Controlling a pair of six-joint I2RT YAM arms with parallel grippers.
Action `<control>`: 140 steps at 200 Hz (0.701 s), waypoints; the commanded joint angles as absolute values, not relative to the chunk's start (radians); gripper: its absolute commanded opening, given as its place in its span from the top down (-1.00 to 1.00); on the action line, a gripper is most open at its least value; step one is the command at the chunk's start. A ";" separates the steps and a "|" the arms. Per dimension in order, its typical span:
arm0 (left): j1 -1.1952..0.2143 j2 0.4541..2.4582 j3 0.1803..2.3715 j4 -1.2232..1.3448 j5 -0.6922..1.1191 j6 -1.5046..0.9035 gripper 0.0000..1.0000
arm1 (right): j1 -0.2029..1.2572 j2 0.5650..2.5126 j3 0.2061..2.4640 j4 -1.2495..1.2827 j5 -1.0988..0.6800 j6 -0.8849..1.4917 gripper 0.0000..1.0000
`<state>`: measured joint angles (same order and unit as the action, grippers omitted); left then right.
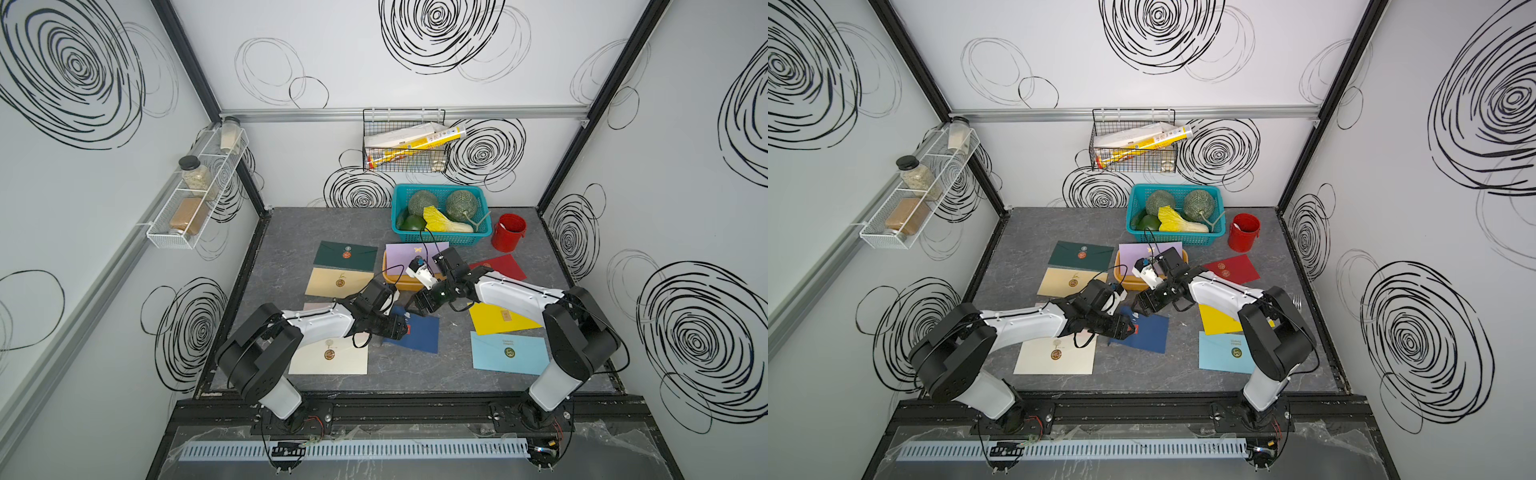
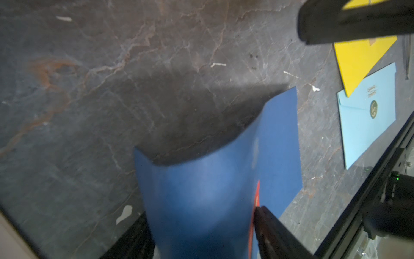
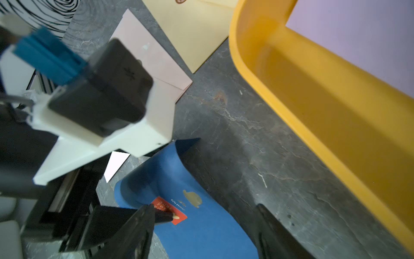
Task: Put the sealed envelopes into the storage box
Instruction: Pick up the envelope from the center of the board.
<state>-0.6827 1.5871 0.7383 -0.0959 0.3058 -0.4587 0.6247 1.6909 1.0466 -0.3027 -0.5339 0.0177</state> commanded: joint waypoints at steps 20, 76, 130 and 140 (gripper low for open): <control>-0.692 1.572 0.716 -0.122 0.313 -0.420 -0.47 | 0.624 1.757 1.057 -0.296 -0.618 -0.081 -0.50; -0.700 1.572 0.710 -0.111 0.318 -0.416 -0.47 | 0.627 1.811 1.057 -0.262 -0.722 -0.118 -0.35; -0.698 1.576 0.712 -0.103 0.307 -0.422 -0.46 | 0.630 1.837 1.054 -0.290 -0.803 -0.180 0.38; -0.696 1.578 0.712 -0.103 0.307 -0.423 -0.46 | 0.630 1.838 1.052 -0.293 -0.817 -0.187 0.48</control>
